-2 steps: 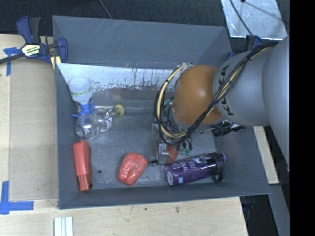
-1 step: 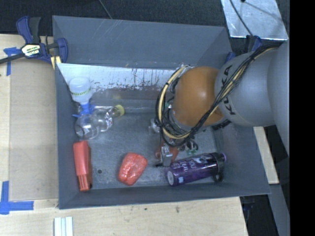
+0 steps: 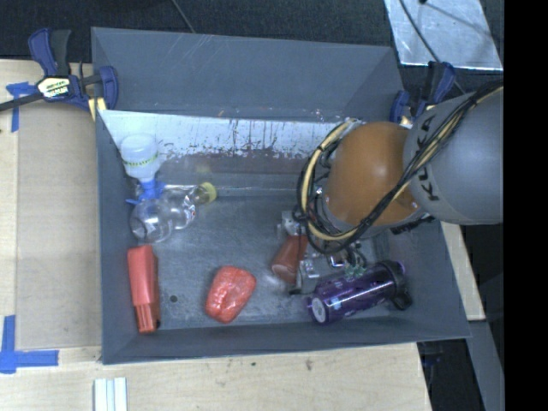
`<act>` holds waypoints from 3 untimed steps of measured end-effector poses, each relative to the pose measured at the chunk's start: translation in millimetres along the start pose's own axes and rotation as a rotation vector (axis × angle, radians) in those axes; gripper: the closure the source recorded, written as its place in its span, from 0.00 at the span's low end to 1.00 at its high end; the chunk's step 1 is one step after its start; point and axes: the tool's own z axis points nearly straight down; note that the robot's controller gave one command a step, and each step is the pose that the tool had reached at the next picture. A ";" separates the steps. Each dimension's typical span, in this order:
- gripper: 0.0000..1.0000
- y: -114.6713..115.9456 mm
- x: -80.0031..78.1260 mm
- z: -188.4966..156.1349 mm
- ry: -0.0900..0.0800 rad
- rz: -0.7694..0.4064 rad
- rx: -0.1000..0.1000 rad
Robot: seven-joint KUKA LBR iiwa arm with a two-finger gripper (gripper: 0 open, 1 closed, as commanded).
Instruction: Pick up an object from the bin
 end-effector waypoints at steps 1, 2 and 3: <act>0.00 -32.0 13.7 -20.9 0.003 -0.147 -0.006; 1.00 -36.5 -10.7 11.1 -0.009 0.193 0.011; 1.00 -36.6 -10.7 11.2 -0.009 0.194 0.011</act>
Offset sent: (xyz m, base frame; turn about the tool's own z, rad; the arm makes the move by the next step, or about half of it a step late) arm 0.0112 -0.0364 -0.0121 0.1951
